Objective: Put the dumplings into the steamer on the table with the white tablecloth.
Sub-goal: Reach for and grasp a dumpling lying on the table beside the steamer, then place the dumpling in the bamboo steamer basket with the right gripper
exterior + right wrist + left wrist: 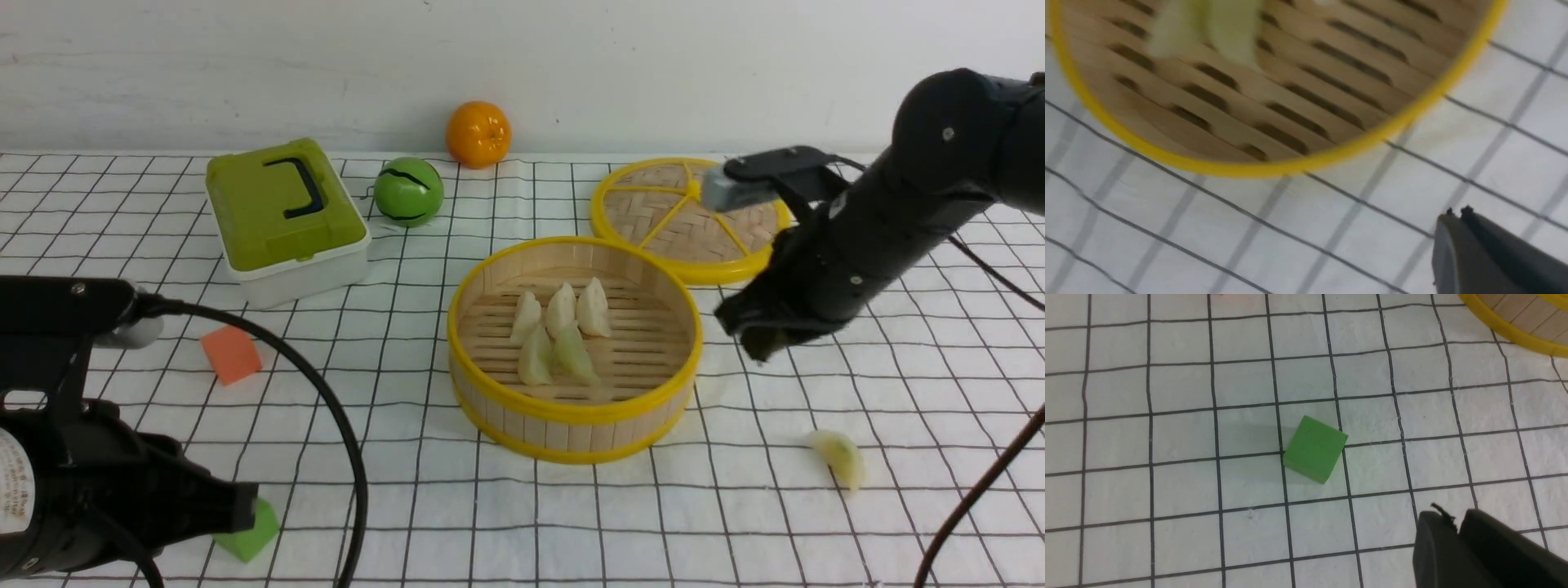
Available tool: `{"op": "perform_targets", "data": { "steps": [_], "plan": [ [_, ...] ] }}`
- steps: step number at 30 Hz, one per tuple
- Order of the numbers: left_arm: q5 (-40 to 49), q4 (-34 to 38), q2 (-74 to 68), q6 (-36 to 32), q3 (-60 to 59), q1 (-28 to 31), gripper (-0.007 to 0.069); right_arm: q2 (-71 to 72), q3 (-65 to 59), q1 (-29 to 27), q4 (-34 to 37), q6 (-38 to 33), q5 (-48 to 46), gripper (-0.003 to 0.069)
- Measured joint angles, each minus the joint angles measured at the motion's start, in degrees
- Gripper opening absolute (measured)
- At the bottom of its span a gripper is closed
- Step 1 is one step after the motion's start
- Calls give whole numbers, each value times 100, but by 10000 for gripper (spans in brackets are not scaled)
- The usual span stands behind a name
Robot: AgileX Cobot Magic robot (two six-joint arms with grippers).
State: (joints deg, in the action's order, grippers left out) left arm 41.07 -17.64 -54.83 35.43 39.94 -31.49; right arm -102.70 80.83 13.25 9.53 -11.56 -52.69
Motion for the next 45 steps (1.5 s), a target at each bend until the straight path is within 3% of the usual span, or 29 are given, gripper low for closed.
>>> {"op": "perform_targets", "data": {
  "steps": [1, 3, 5, 8, 11, 13, 16, 18, 22, 30, 33, 37, 41, 45],
  "plan": [
    [0, 7, 0, 0, 0, 0, 76, 0, 0, 0, 0, 0, 0, 17],
    [8, 27, 0, 0, 0, 0, 77, -18, -7, -179, -684, 294, -350, 68],
    [9, 44, 0, 0, 0, 0, 80, -95, -7, -306, -907, 406, -549, 141],
    [9, 117, 0, 0, 0, 0, 83, -325, -7, -354, -905, 454, -650, 297],
    [9, 155, 0, 0, 0, 0, 84, -636, -7, -354, -777, 471, -497, 398],
    [13, 172, 0, 0, 0, 0, 86, -842, -7, -354, -738, 471, -404, 421],
    [13, 172, 0, 0, 0, 0, 88, -1045, -7, -354, -711, 482, -357, 406],
    [13, 174, 0, -24, 0, 0, 90, -1298, -7, -354, -626, 510, -361, 304],
    [57, 174, 0, -139, 0, 0, 90, -1324, 28, -354, -564, 641, -428, 181],
    [74, 195, 0, -170, 0, 0, 92, -808, 714, -354, -347, 660, -863, 186],
    [74, 228, 0, -170, 0, 0, 92, -603, 1249, -307, 380, 568, -772, 186],
    [150, 392, 0, -170, 0, 0, 92, -654, 1475, 77, 1795, -131, 6, 186],
    [203, 417, 0, -170, 0, 0, 92, -1004, 1480, 465, 2318, -838, 534, 186],
    [216, 425, 0, -170, 0, 0, 92, -1395, 1480, 562, 2220, -1015, 701, 186]
  ]
}}
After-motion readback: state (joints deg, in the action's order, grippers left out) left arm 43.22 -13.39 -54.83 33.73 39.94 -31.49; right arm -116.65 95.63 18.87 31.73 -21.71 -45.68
